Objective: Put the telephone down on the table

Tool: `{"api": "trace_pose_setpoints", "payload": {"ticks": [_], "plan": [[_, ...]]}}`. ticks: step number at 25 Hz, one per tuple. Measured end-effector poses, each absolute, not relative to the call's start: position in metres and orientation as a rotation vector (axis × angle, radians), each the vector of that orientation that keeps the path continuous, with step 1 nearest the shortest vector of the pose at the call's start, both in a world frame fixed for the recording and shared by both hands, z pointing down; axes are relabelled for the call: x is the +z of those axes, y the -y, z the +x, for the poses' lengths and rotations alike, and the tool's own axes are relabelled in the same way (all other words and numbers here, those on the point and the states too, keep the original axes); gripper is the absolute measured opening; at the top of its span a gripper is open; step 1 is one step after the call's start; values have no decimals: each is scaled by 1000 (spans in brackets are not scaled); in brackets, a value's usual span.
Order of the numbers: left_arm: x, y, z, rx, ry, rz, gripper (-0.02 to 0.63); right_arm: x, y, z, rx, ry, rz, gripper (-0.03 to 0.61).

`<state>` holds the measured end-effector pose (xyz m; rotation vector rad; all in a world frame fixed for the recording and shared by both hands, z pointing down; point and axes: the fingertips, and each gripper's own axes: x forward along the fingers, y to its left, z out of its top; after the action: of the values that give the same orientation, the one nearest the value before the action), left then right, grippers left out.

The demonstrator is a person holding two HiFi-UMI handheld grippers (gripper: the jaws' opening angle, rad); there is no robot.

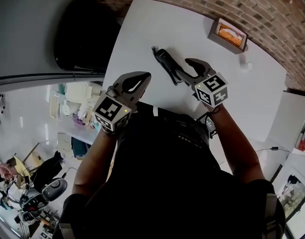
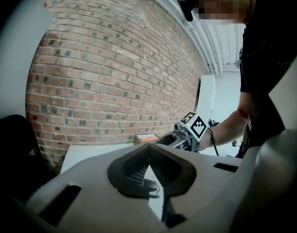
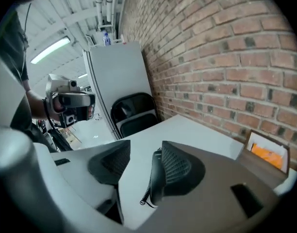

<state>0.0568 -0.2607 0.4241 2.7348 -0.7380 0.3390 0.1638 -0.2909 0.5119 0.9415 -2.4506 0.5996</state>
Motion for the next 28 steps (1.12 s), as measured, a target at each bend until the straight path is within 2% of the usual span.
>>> {"api": "trace_pose_setpoints", "payload": {"ticks": [3,6,11,23,28], "plan": [[400,255,58,319,735,2793,8,475,285,166,538,2502,1002,95],[387,246,55,281,700,2818,8,449,273,161,519,2539,1043,40],[369,230,25,164,629,2828,8,430,248,138,535,2543,1078,23],[382,93,-112,191,566,2829,8,407,110,46,481,2530,1287,17],[382,57,-134,171,503,2818,8,402,60,19,509,2505,1332,17]]}}
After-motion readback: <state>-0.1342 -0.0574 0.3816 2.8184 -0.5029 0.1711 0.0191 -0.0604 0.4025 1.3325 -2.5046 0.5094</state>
